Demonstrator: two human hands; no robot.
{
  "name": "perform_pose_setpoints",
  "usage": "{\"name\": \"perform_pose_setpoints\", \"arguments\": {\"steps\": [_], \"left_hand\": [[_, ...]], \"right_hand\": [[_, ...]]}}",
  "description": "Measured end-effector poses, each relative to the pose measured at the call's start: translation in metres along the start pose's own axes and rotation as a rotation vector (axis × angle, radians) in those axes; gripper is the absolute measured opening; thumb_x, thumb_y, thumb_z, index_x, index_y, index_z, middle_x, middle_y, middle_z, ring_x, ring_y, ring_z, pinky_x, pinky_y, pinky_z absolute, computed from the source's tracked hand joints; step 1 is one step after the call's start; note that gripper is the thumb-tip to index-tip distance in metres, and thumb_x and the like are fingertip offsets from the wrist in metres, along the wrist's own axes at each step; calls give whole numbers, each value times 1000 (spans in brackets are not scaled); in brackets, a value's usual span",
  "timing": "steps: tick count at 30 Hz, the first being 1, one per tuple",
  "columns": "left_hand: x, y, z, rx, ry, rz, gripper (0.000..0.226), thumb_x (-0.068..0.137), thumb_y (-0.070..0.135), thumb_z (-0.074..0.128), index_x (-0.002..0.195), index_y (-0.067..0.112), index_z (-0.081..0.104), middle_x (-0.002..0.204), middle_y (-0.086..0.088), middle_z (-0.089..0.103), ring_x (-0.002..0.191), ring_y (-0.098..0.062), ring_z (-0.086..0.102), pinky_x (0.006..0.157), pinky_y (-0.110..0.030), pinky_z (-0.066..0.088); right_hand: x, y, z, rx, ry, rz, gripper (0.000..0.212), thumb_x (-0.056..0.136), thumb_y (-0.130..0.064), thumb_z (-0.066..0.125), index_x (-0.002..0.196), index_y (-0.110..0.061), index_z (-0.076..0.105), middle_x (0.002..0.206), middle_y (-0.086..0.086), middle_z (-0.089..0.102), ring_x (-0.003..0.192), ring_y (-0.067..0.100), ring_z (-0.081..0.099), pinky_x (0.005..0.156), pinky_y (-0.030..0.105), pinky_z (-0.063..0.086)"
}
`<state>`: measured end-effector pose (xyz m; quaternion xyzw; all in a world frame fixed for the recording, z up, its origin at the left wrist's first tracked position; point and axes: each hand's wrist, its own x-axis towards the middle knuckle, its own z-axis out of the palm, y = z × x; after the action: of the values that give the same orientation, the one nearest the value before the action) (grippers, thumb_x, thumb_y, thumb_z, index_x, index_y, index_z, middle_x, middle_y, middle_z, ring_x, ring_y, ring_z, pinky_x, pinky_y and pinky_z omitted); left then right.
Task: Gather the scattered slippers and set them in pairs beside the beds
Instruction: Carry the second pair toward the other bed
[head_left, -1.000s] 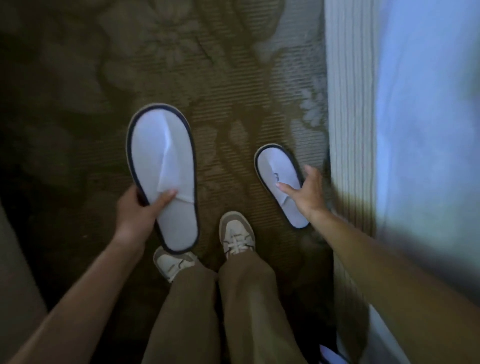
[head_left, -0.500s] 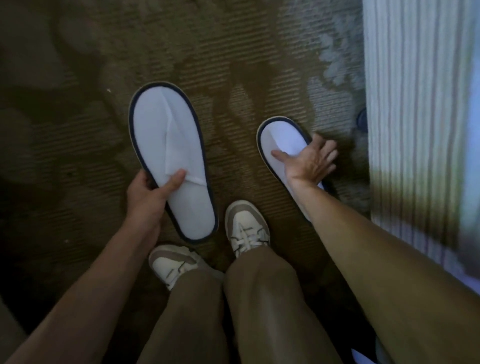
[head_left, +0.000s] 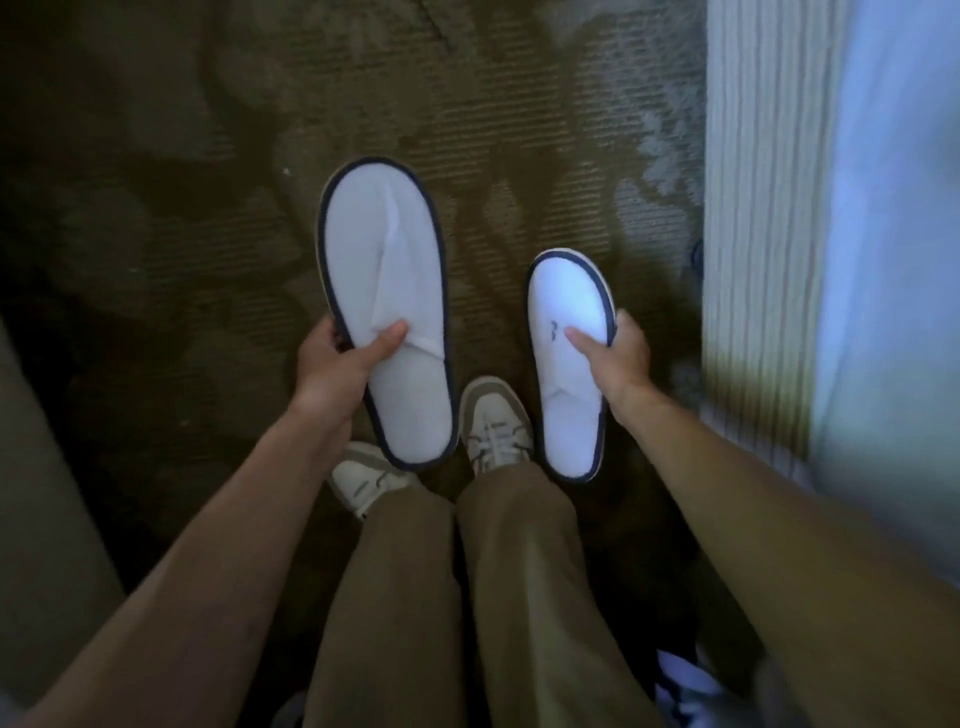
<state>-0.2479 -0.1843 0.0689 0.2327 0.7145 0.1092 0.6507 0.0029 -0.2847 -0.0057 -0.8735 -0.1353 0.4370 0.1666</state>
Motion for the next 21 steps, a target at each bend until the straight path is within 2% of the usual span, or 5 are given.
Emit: {"name": "perform_pose_setpoints", "arguments": {"steps": [3, 7, 10, 16, 21], "left_hand": [[-56, 25, -22, 53, -4, -34, 54, 84, 26, 72, 135, 24, 53, 120, 2, 66, 105, -18, 64, 79, -37, 56], [-154, 87, -51, 117, 66, -59, 45, 87, 33, 70, 126, 14, 57, 118, -9, 67, 103, -29, 66, 84, -45, 57], [-254, 180, -76, 117, 115, -31, 50, 87, 38, 69, 127, 9, 58, 116, -10, 66, 104, -31, 66, 78, -41, 58], [-395, 348, -96, 64, 31, 279, 46, 86, 40, 69, 126, 19, 58, 112, 2, 67, 104, -22, 65, 73, -32, 58], [-421, 402, -93, -32, 8, 415, 41, 84, 39, 72, 120, 20, 62, 114, -4, 69, 102, -23, 69, 81, -42, 61]], "right_hand": [[-49, -39, -49, 134, -9, 108, 33, 74, -33, 77, 99, -19, 62, 104, 4, 69, 93, 20, 66, 79, 36, 57], [-133, -106, -129, 161, -147, 227, 44, 71, -38, 79, 102, -9, 70, 99, 10, 74, 87, 25, 70, 78, 42, 60], [-216, -198, -199, 88, -254, 168, 50, 78, -50, 69, 109, -12, 65, 102, 5, 70, 91, 22, 66, 73, 30, 54], [-320, -352, -311, 165, -195, -124, 55, 76, -53, 68, 116, -15, 64, 114, 4, 68, 105, 23, 62, 93, 44, 53], [-339, -385, -346, 134, -95, -221, 36, 82, -42, 68, 96, -9, 68, 93, 10, 70, 91, 27, 66, 72, 34, 52]]}}
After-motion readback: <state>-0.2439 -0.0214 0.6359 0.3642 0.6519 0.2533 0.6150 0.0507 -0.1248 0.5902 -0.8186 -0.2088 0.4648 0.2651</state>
